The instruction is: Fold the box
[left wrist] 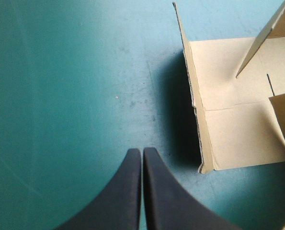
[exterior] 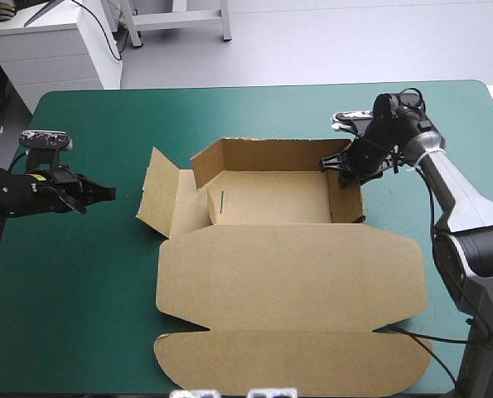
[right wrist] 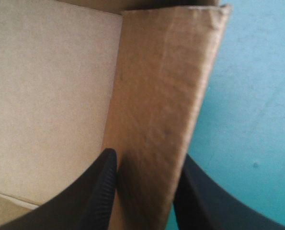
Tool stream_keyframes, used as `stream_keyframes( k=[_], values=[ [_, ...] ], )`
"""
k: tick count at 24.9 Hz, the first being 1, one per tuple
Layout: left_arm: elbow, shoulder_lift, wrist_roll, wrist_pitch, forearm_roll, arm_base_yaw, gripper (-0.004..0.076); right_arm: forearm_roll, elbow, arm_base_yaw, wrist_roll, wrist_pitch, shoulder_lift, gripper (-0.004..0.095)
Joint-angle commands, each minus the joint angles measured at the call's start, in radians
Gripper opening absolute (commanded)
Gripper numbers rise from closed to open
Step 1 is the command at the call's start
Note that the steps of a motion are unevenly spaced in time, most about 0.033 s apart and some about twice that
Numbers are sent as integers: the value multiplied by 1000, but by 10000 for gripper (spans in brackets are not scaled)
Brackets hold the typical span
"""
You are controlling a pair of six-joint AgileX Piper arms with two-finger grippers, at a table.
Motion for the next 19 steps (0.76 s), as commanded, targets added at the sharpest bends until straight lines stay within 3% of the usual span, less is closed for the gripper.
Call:
stream_keyframes(
  k=[1,3,13,16,19],
  values=[
    [-24,-26,3,-29,-33,1,-8,9,-20,-1,-13,-14,-32,246],
    [-24,-26,-26,-34,-33,1,-8,-2,-21,-1,-13,-16,-31,-24],
    [-24,-6,-96,-134,-166,55,-8,-5,-25,-4,-14,-15,-101,-19],
    [-24,33,-40,-90,-330,161,-8,13,-25,-15,-30,-15,-152,-19],
    [-24,81,77,-10,-516,245,-8,125,-25,-79,-75,2,-218,-19]
  ],
)
